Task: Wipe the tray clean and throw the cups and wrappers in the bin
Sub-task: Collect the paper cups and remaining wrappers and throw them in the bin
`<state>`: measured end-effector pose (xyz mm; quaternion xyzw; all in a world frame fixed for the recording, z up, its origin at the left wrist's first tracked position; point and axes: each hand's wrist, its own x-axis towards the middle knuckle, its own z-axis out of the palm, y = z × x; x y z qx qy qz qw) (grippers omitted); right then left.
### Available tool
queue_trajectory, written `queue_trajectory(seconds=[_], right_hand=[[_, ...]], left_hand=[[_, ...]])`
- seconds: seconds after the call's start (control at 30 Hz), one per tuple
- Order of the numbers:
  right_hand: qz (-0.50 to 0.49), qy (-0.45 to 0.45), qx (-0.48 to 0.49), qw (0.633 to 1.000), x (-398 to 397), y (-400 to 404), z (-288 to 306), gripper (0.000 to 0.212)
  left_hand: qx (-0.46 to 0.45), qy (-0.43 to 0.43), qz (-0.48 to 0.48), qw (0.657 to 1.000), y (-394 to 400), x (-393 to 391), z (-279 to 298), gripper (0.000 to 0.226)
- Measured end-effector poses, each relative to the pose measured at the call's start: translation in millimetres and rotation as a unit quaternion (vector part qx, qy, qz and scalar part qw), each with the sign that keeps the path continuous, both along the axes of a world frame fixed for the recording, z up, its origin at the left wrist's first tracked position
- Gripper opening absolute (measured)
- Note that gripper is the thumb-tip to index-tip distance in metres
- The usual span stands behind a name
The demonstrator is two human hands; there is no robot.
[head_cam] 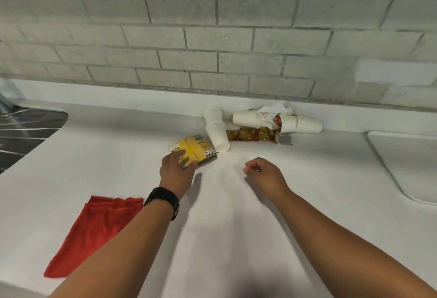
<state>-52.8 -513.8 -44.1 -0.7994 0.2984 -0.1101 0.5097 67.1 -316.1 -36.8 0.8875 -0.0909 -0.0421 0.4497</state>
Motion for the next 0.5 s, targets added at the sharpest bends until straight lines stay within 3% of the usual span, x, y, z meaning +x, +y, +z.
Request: queue_trajectory(seconds=[0.2, 0.33, 0.5], right_hand=[[-0.022, 0.039, -0.011, 0.999, 63.5, 16.9, 6.4, 0.05], [-0.044, 0.035, -0.055, 0.997, 109.9, 26.8, 6.3, 0.084], [-0.067, 0.091, -0.115, 0.987, 149.5, 31.9, -4.3, 0.101]], left_hand=[[0.05, 0.025, -0.053, 0.997, 4.8, 59.7, 1.6, 0.058], [0.116, 0.041, -0.125, 0.984, 6.4, 94.0, -8.5, 0.089], [0.192, 0.042, -0.183, 0.963, 10.8, 127.3, -25.9, 0.101]])
